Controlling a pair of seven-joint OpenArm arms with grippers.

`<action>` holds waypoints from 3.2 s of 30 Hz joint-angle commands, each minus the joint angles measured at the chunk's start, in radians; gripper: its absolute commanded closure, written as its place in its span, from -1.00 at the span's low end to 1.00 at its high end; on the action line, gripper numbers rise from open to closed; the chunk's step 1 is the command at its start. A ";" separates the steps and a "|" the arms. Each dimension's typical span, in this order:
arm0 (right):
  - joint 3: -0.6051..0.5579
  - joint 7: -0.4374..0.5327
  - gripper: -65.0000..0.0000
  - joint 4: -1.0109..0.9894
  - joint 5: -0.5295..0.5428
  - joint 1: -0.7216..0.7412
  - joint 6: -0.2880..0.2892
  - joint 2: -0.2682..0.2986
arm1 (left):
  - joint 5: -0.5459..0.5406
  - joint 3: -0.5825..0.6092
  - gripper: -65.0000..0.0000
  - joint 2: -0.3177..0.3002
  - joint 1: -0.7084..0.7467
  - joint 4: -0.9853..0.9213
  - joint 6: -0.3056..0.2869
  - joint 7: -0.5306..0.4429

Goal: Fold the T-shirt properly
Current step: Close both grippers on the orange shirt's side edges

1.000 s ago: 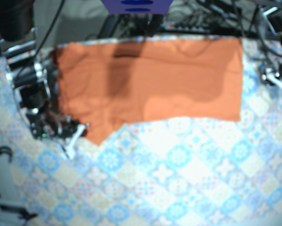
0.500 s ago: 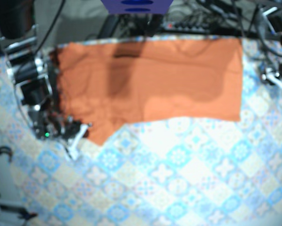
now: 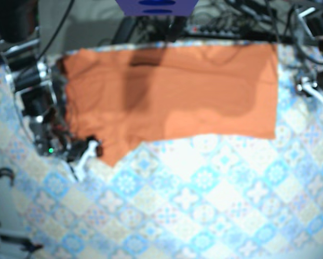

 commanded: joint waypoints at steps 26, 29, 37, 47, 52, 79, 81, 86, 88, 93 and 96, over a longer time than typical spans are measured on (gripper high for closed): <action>0.347 -0.033 0.01 -0.110 0.010 0.040 0.002 0.013 | -0.008 -0.010 0.08 -0.026 -0.006 0.014 0.000 -0.010; 0.399 -0.079 0.01 -0.110 0.010 0.040 0.002 -0.015 | -0.008 -0.010 0.08 -0.026 -0.006 0.014 0.000 -0.010; 0.406 -0.093 0.02 -0.110 0.010 0.038 0.002 -0.041 | -0.011 -0.010 0.08 -0.026 0.013 0.014 0.000 -0.010; 0.342 -0.094 0.02 -0.110 0.007 0.034 0.002 -0.045 | -0.011 -0.010 0.08 -0.026 0.016 0.014 0.000 -0.010; 0.297 -0.094 0.02 -0.110 0.010 0.034 0.002 -0.049 | -0.011 -0.010 0.08 -0.026 0.016 0.014 0.000 -0.010; 0.267 -0.085 0.83 -0.110 0.006 0.032 0.005 -0.075 | -0.011 -0.005 0.08 -0.026 0.011 0.014 0.000 -0.011; 0.267 -0.085 0.90 -0.110 0.006 0.032 0.005 -0.075 | -0.011 -0.005 0.08 -0.026 0.011 0.014 0.000 -0.011; 0.187 -0.079 0.99 -0.108 0.006 0.032 0.005 -0.075 | -0.011 -0.008 0.08 -0.022 0.003 0.014 0.001 -0.011; 0.169 -0.067 0.99 -0.108 0.006 0.032 0.005 -0.075 | -0.005 -0.010 0.08 -0.002 -0.030 0.014 0.003 -0.011; 0.169 -0.064 0.99 -0.108 0.006 0.024 0.005 -0.075 | -0.004 -0.008 0.07 0.015 -0.100 -0.003 0.006 -0.011; 0.169 -0.067 0.99 -0.108 0.006 0.024 0.005 -0.075 | -0.004 -0.010 0.08 0.029 -0.182 -0.127 0.006 -0.010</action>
